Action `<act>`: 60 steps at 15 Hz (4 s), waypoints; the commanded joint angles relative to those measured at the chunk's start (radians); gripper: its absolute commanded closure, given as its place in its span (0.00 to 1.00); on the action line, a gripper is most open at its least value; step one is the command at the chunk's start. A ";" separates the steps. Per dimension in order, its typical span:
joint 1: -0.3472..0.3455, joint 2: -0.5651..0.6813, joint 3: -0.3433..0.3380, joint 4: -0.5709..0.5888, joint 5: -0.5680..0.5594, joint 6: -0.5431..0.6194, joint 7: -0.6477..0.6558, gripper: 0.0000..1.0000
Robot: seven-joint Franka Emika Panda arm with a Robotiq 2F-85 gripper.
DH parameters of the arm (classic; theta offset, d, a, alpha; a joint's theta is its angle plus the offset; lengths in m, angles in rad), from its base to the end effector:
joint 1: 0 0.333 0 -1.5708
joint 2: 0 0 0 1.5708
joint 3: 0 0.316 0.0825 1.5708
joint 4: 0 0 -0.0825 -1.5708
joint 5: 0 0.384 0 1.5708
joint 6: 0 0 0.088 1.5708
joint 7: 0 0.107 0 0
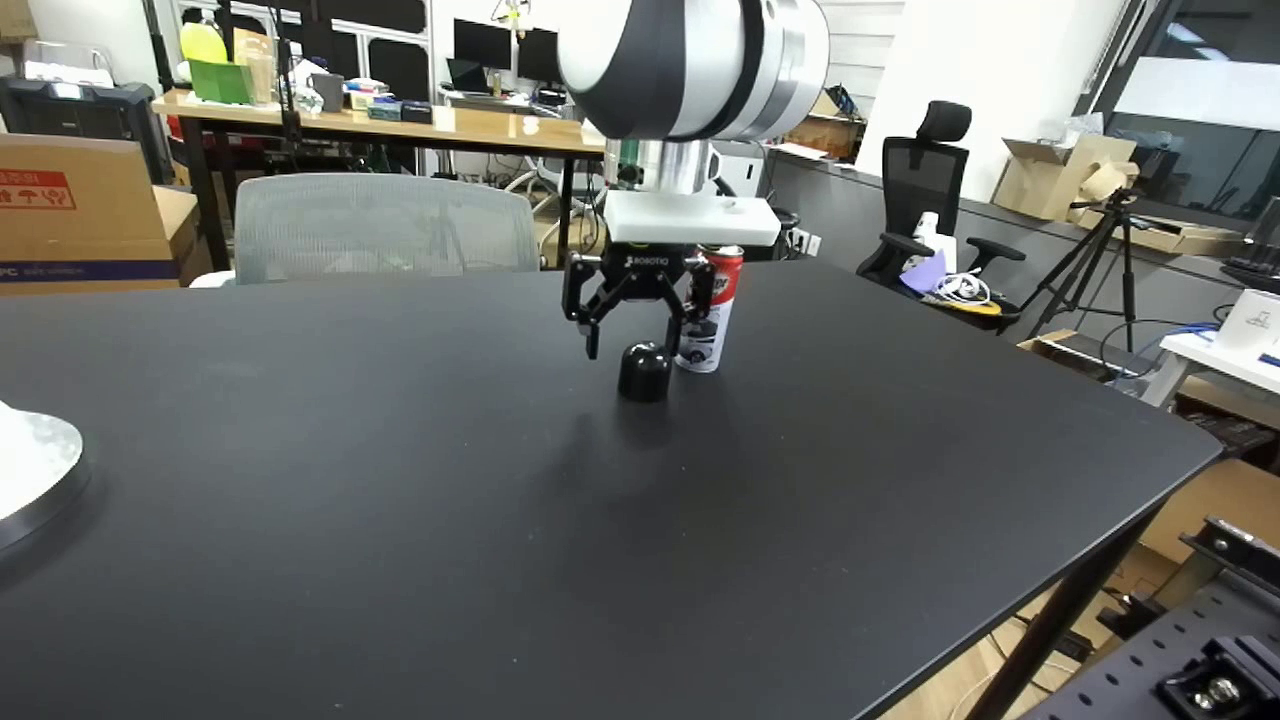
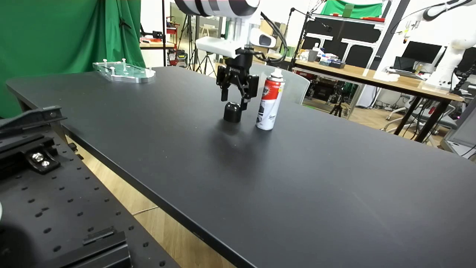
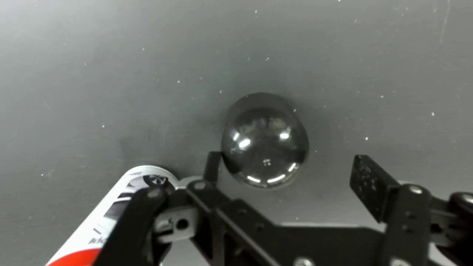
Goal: Place the lid on the spray can
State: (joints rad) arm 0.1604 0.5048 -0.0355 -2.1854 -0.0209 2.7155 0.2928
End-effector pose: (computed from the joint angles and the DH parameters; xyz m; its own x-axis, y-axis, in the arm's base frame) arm 0.5531 0.0696 0.1556 0.9891 -0.1435 0.0317 -0.1441 -0.9894 0.0179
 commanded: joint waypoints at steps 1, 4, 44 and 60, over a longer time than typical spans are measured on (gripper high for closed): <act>-0.011 0.005 0.016 0.021 0.040 -0.026 -0.001 0.40; -0.018 -0.002 0.026 0.018 0.077 -0.042 -0.003 0.62; -0.193 -0.417 -0.048 0.069 -0.132 -0.392 0.162 0.69; -0.183 -0.251 -0.026 0.174 0.041 -0.381 0.043 0.69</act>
State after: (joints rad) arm -0.0207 0.2222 -0.0657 -2.0541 -0.0178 2.3486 0.3607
